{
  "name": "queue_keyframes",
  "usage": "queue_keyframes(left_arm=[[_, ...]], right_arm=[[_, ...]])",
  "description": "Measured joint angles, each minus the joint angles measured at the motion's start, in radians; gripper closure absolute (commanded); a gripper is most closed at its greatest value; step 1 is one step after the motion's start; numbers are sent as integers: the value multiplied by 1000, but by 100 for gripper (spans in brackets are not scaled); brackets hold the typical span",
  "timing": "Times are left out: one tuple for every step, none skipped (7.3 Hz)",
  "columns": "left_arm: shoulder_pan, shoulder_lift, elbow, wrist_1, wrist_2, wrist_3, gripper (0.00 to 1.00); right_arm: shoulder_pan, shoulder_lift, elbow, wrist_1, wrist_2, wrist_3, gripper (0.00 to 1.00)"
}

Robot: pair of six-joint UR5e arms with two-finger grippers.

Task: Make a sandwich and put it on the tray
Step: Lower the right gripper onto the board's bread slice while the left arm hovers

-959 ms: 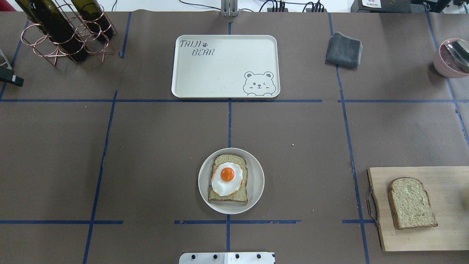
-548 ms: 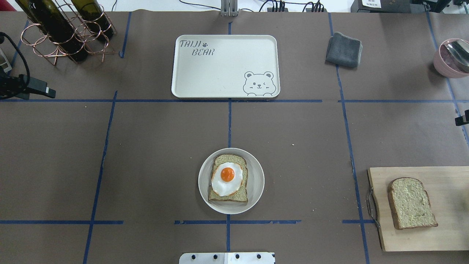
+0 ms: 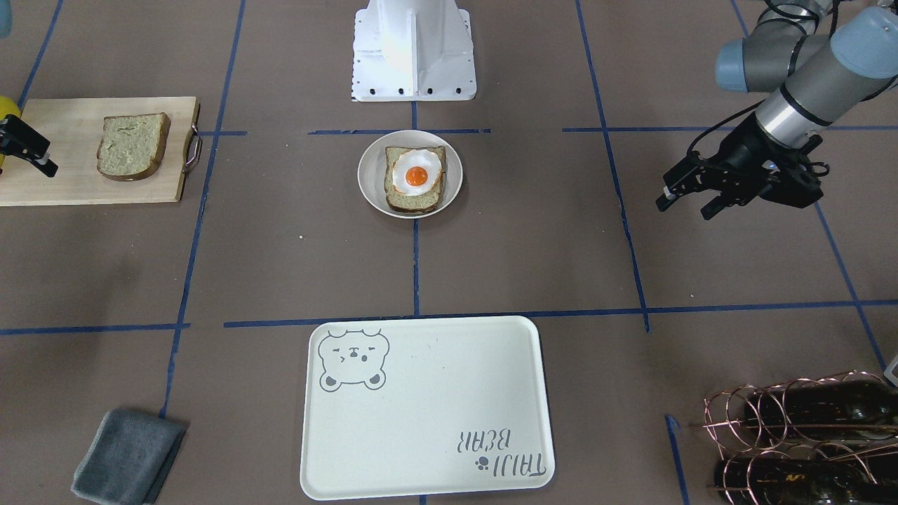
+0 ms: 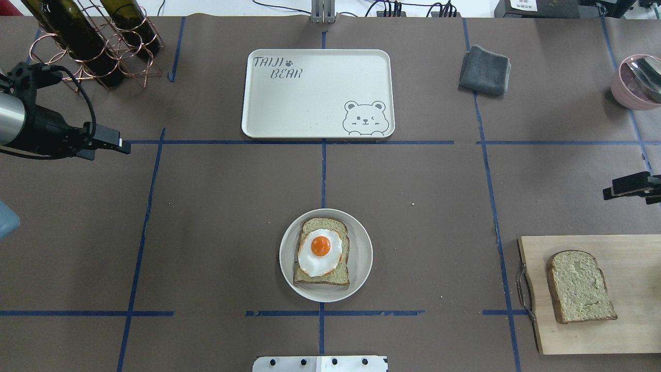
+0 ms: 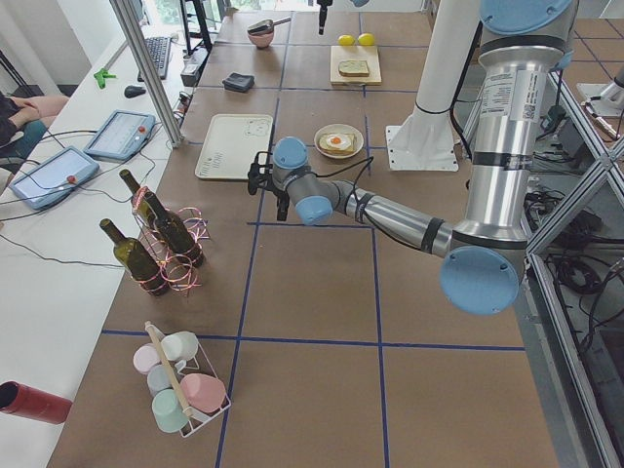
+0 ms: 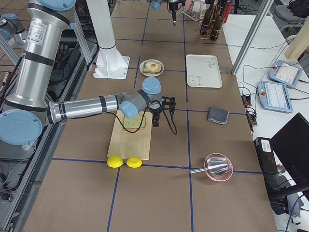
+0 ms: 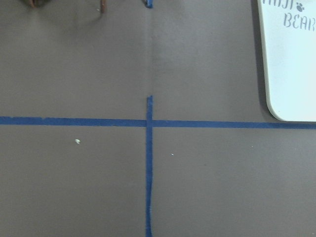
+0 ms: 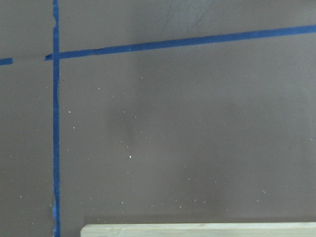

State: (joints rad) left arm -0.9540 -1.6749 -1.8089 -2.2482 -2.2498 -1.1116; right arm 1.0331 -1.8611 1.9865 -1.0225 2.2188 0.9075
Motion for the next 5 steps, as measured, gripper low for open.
queue_keyframes(left_arm=[[26,-17,-4,0,16,-40,0],[62,-28,-9,-1,51,-73,0],[104,-33,-18,-1,95,-94,0],[142,-35,-30,-1,130,-112,0],[172,-35,-39,-1,150,-136,0]], right_arm=[[-97,-30,3,86,-80,117,0],[-168,-65,5,157,-128,188,0],[-211,-95,5,202,-147,217,0],[-239,-118,5,230,-150,227,0],[-259,-147,3,258,-151,229,0]])
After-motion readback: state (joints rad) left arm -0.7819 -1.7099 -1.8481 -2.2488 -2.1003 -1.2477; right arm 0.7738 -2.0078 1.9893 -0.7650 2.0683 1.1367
